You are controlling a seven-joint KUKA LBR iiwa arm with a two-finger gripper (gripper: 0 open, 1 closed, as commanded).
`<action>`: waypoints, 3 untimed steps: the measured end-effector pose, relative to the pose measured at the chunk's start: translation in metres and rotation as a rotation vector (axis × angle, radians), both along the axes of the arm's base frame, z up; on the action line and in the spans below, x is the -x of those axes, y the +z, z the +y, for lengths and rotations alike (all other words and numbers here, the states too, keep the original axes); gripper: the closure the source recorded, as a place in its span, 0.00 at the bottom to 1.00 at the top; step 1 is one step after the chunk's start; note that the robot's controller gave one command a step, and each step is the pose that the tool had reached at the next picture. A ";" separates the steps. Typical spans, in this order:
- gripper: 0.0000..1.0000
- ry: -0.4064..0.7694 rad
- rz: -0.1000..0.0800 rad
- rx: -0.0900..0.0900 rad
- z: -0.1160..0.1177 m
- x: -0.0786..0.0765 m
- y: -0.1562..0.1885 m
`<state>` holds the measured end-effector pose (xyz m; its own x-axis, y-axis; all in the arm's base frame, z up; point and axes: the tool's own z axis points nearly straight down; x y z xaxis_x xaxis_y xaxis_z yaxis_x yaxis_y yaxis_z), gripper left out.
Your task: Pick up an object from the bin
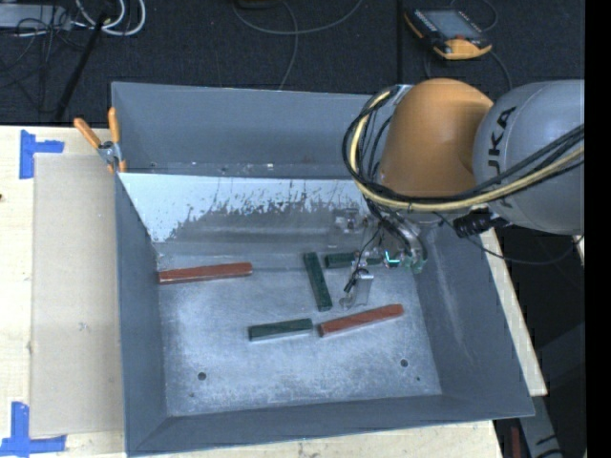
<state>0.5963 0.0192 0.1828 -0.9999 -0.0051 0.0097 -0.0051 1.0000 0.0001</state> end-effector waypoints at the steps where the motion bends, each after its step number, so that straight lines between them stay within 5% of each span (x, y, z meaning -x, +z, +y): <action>1: 0.00 0.400 -0.001 -0.004 0.019 0.077 -0.116; 2: 0.00 0.314 -0.014 -0.004 0.068 0.045 -0.113; 3: 1.00 0.312 -0.011 -0.002 0.066 0.045 -0.113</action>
Offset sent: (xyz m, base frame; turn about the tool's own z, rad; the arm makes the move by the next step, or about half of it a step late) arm -0.0745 0.0188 -0.1128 -0.4010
